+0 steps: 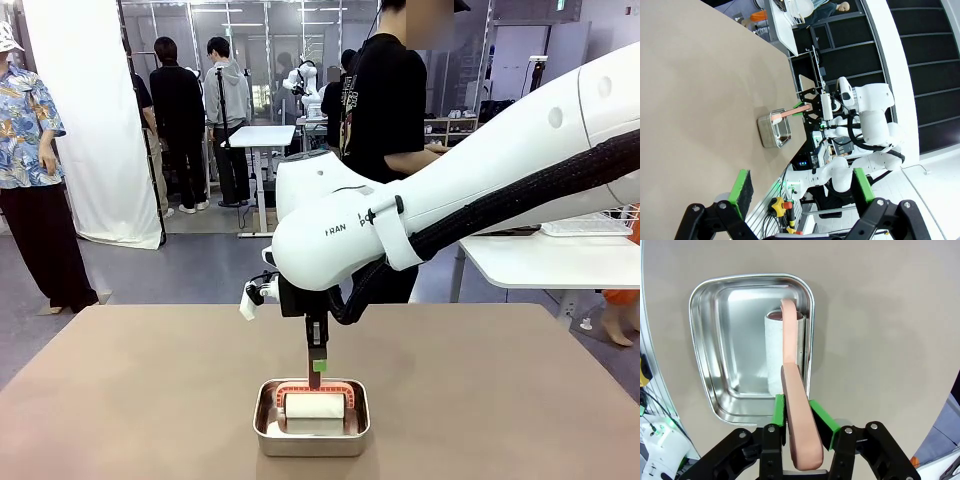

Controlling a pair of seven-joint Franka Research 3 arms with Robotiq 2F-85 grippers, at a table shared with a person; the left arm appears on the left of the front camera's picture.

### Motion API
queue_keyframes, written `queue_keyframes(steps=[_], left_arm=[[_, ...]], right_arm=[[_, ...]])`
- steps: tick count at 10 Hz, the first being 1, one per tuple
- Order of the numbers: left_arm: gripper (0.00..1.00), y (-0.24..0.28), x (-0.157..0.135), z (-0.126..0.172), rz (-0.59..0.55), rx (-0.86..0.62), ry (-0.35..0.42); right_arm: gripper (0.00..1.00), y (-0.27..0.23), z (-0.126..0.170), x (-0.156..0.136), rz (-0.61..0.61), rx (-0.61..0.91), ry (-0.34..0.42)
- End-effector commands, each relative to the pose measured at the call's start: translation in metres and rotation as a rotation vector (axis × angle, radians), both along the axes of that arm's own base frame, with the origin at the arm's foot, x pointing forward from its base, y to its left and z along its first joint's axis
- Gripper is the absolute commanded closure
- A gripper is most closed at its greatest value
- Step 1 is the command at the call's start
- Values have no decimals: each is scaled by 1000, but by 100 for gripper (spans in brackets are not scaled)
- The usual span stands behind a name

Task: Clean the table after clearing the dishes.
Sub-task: When the right (or left) Handle tray is removed, use the right hand (or left hand) to clean the right (or left) side of the table with the Lint Roller.

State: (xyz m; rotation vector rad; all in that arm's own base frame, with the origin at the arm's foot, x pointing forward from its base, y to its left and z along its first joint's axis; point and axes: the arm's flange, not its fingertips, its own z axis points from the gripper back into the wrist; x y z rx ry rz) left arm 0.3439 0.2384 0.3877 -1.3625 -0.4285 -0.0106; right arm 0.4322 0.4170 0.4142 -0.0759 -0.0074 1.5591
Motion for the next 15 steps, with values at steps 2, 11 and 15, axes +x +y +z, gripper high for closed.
queue_keyframes(steps=[2, 11, 15], left_arm=[[0, 0, -4, 2, 8, -2, -8], [0, 0, -4, 2, 8, -2, -8], [0, 0, -4, 2, 8, -2, -8]], right_arm=[[86, -10, 37, -9, -44, 26, -42], [86, -38, 134, -17, -154, 117, -89], [86, -38, 134, -17, -154, 117, -89]])
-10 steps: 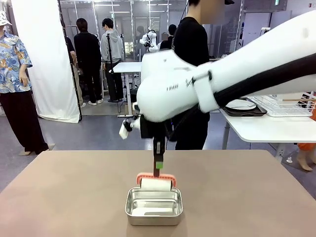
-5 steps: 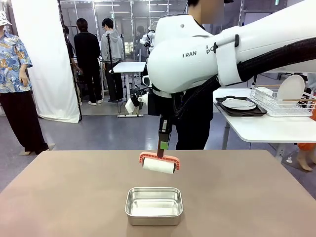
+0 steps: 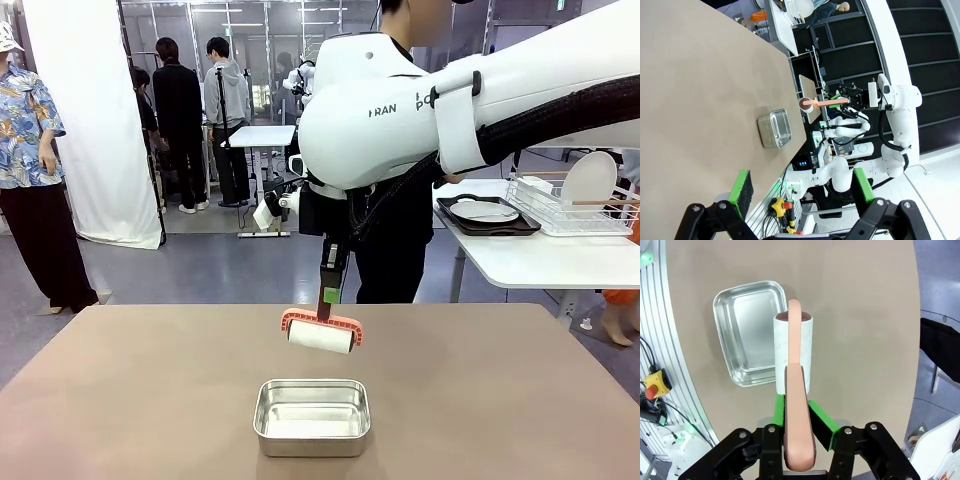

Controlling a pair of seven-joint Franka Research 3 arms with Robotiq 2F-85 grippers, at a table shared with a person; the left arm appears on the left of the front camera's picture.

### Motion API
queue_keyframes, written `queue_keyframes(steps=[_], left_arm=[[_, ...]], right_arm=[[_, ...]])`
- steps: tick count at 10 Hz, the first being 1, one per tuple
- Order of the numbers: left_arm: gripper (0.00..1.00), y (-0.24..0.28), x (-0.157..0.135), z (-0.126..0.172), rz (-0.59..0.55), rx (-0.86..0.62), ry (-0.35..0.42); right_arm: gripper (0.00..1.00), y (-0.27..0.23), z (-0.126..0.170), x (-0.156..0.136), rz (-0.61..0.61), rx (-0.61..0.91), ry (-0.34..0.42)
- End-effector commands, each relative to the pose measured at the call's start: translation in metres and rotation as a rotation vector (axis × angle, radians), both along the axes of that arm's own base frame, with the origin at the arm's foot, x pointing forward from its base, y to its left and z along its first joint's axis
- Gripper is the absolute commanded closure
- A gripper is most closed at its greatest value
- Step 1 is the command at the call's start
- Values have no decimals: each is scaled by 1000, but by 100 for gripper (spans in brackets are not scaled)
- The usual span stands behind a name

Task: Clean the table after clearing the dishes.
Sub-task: When the right (or left) Handle tray is removed, use the right hand (or left hand) to clean the right (or left) side of the table with the Lint Roller.

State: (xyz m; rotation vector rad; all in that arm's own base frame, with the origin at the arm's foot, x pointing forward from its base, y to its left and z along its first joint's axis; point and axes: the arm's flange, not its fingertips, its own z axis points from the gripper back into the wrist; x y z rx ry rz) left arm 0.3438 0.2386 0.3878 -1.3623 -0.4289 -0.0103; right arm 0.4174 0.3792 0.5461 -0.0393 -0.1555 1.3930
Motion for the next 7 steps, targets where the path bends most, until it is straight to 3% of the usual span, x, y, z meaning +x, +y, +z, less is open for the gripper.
queue_keyframes(steps=[1, 2, 3, 5, 7], left_arm=[[0, -1, -4, 2, 8, -2, -8], [0, -1, -4, 2, 8, -2, -8], [0, -1, -4, 2, 8, -2, -8], [0, -1, -4, 2, 8, -2, -8], [0, -1, -4, 2, 8, -2, -8]], right_arm=[[77, 0, 0, 0, 0, 0, 0], [77, -30, 15, 16, -139, 128, 149], [77, -59, 25, 28, -279, 219, 239], [77, -115, 22, 48, -524, 305, 263], [77, -174, -5, 62, -777, 413, 334]])
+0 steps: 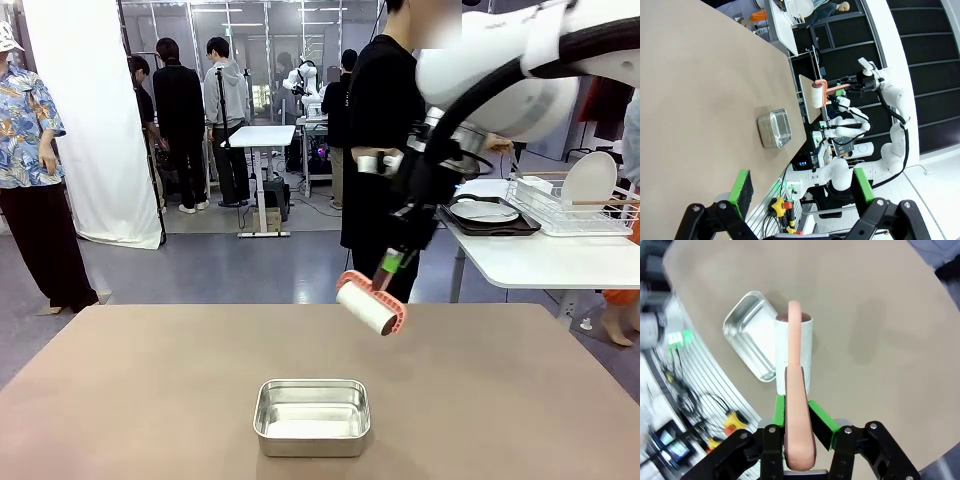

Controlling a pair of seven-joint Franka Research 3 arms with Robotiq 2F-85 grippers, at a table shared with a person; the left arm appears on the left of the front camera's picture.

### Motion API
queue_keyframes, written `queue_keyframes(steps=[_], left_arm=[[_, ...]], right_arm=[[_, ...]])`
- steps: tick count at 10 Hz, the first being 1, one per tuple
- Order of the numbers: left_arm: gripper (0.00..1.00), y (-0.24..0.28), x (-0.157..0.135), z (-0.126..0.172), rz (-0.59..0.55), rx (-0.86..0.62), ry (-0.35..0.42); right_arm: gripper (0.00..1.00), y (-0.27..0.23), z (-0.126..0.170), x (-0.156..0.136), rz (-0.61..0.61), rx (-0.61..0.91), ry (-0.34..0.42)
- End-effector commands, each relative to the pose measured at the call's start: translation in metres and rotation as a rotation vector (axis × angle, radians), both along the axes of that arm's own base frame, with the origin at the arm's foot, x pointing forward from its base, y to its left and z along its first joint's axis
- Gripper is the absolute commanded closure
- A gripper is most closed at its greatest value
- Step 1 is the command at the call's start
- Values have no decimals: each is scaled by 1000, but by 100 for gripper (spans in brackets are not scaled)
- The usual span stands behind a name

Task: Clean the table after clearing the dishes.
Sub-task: When the right (or left) Handle tray is removed, use the right hand (or left hand) to clean the right (or left) side of the table with the Lint Roller.

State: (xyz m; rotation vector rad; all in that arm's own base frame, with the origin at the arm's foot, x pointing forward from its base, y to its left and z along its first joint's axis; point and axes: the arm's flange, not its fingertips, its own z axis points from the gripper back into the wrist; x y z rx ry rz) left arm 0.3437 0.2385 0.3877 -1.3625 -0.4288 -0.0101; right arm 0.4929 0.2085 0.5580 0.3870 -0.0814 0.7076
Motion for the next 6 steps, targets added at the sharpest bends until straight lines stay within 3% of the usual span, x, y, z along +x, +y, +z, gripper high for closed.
queue_keyframes(steps=[1, 3, 6], left_arm=[[0, 0, -4, 2, 8, -2, -8], [0, 0, -4, 2, 8, -2, -8], [0, 0, -4, 2, 8, -2, -8]], right_arm=[[77, -29, -31, -10, -240, 152, 77], [77, -69, -71, -7, -426, 223, 155], [77, -85, -113, -6, -584, 322, 234]])
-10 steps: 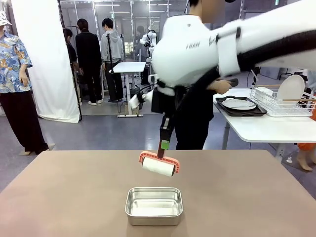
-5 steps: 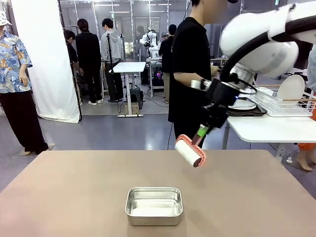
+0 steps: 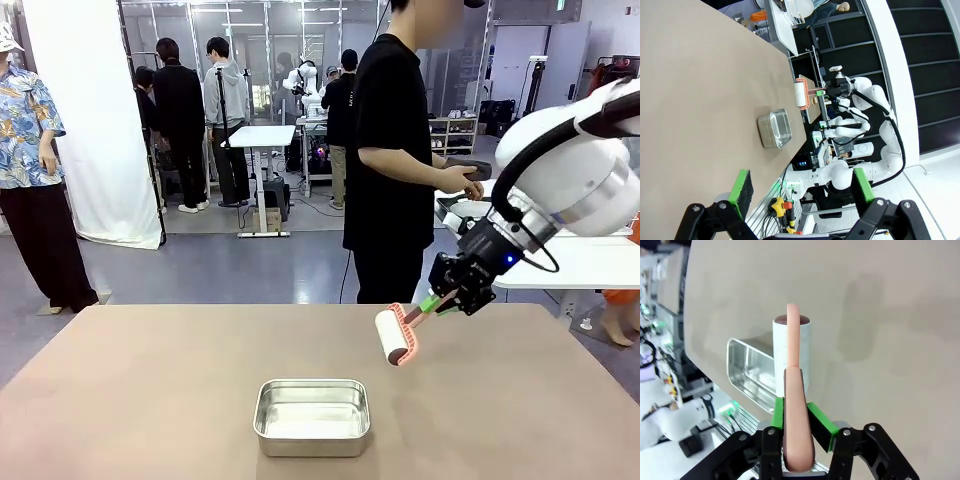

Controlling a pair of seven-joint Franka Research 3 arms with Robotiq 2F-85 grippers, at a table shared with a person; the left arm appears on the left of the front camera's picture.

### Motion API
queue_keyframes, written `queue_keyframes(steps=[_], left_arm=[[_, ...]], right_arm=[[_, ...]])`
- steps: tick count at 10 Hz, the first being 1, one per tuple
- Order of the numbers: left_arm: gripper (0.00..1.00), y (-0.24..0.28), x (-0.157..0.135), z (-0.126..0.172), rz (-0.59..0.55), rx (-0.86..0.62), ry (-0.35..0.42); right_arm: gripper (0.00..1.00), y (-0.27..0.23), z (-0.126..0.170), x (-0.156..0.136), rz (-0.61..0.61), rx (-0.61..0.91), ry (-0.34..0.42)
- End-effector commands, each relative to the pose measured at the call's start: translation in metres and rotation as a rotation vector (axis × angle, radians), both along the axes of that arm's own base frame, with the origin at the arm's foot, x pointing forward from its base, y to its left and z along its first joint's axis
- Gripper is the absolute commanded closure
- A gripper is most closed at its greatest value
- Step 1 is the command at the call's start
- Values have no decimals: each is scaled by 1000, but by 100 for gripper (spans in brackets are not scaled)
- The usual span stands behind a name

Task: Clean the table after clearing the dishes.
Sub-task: When the right (or left) Handle tray is removed, use the right hand (or left hand) to clean the right (or left) side of the table with the Lint Roller.

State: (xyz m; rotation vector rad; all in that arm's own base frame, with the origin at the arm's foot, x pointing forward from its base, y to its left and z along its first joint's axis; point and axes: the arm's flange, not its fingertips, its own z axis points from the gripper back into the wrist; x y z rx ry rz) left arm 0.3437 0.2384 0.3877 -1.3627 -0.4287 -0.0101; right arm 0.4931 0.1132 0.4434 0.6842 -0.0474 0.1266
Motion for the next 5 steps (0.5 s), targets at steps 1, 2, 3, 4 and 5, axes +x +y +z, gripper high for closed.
queue_keyframes(steps=[1, 2, 3, 4, 5], left_arm=[[0, 0, -4, 3, 8, -1, -8], [0, 0, -4, 3, 8, -1, -8], [0, 0, -4, 3, 8, -1, -8], [0, 0, -4, 3, 8, -1, -8], [0, 0, -4, 3, 8, -1, -8]], right_arm=[[77, 6, -3, -1, -70, 75, 7], [77, 7, -1, 4, -19, 76, 7], [77, 0, -7, -1, -33, 34, 15], [77, 0, -7, -1, -33, 34, 15], [77, 0, -7, -1, -33, 34, 15]])
